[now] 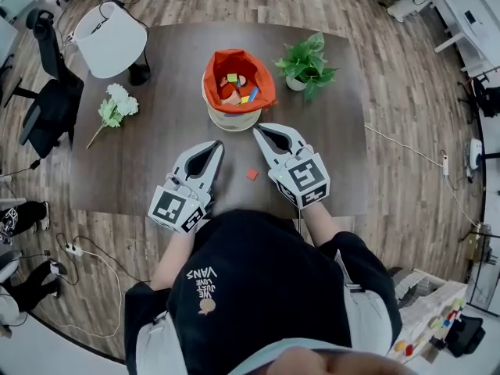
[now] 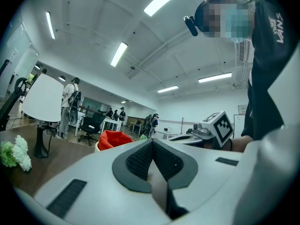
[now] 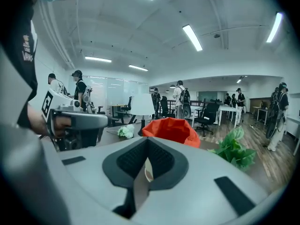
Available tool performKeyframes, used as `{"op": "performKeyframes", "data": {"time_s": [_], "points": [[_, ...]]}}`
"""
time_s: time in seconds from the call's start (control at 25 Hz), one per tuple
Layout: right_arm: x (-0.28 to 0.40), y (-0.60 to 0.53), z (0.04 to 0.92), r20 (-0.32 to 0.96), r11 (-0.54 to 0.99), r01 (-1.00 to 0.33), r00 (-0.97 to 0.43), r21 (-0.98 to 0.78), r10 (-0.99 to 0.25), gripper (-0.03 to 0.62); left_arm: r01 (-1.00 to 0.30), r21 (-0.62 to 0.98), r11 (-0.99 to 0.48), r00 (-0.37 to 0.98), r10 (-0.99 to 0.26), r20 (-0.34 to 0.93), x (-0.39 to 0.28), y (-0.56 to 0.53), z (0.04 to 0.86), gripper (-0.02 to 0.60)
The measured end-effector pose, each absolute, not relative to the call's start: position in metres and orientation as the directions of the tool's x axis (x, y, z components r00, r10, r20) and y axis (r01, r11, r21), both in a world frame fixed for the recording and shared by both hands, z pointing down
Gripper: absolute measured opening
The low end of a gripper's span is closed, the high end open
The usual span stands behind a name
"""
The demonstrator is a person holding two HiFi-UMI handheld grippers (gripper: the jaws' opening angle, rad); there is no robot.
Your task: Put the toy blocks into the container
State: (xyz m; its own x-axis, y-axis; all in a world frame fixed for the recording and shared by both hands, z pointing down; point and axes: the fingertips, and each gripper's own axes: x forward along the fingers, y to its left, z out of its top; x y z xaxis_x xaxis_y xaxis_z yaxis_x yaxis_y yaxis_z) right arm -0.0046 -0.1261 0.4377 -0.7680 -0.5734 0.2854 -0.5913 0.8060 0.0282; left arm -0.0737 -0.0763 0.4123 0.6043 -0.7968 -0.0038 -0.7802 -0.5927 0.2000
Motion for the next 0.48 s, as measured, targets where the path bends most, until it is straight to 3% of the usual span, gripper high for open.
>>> {"op": "performKeyframes", "data": {"time_s": [0.48], "points": [[-0.0069, -0.1188, 0.4437, 0.290, 0.812, -0.583, -0.774, 0.021, -0.563, 0.017, -0.804, 0.164, -0.572, 0.582, -0.813, 0.016, -0.0757, -0.0770, 0.4144, 0.011]]}}
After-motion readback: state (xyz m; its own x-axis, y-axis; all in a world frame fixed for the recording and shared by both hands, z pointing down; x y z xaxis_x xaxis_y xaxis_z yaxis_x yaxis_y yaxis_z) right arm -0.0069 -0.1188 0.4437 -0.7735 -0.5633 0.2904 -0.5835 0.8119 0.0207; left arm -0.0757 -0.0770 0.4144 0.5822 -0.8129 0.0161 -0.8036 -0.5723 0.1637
